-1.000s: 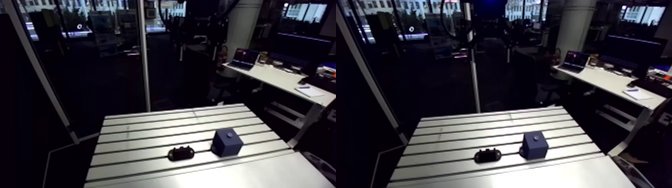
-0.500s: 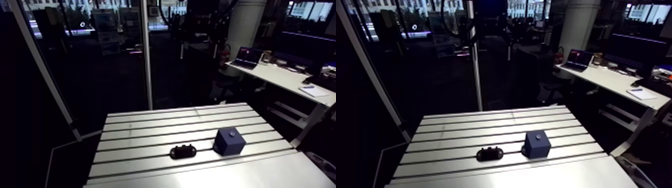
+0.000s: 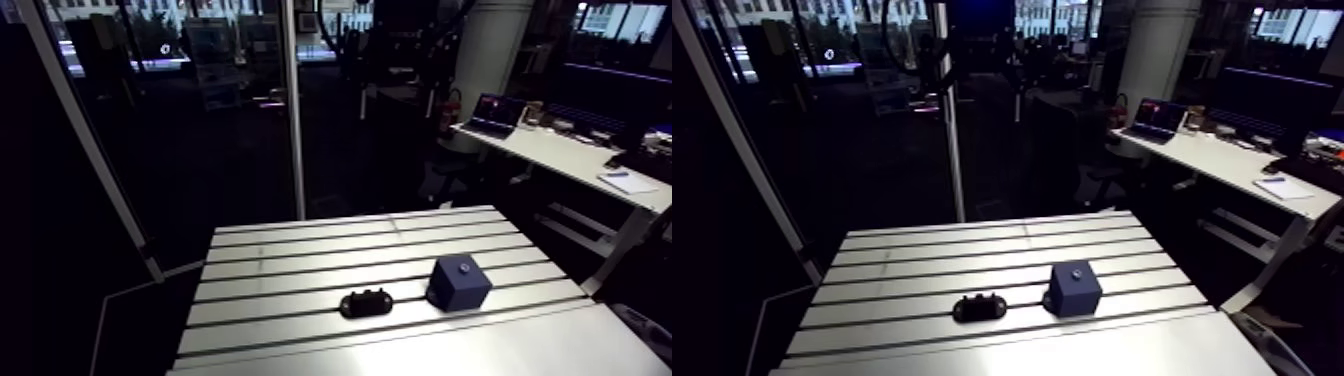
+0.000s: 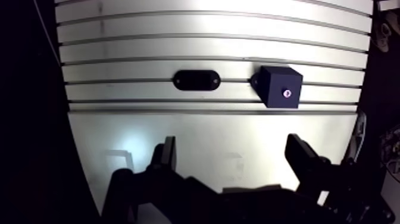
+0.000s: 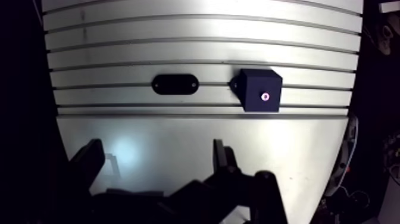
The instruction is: Pick up the M10 bolt and insert it into the hole until fully seated.
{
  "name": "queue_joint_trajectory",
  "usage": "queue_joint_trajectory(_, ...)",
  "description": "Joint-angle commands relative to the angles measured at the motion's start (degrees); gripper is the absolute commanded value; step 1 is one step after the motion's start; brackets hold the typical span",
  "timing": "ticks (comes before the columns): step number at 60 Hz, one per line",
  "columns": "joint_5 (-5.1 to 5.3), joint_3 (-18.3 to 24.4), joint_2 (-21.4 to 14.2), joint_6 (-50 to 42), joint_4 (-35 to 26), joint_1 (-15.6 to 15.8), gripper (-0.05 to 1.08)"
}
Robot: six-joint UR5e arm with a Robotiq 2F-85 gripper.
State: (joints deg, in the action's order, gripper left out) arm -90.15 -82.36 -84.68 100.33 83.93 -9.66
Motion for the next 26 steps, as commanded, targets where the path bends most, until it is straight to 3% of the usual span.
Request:
queue_joint_trajectory(1,0.11,0.1,0.1,0.0,0.1,0.1,0.01)
queue_joint_trajectory(26,0.29,0.0,0.2,0.1,0.4,0.2,0.01)
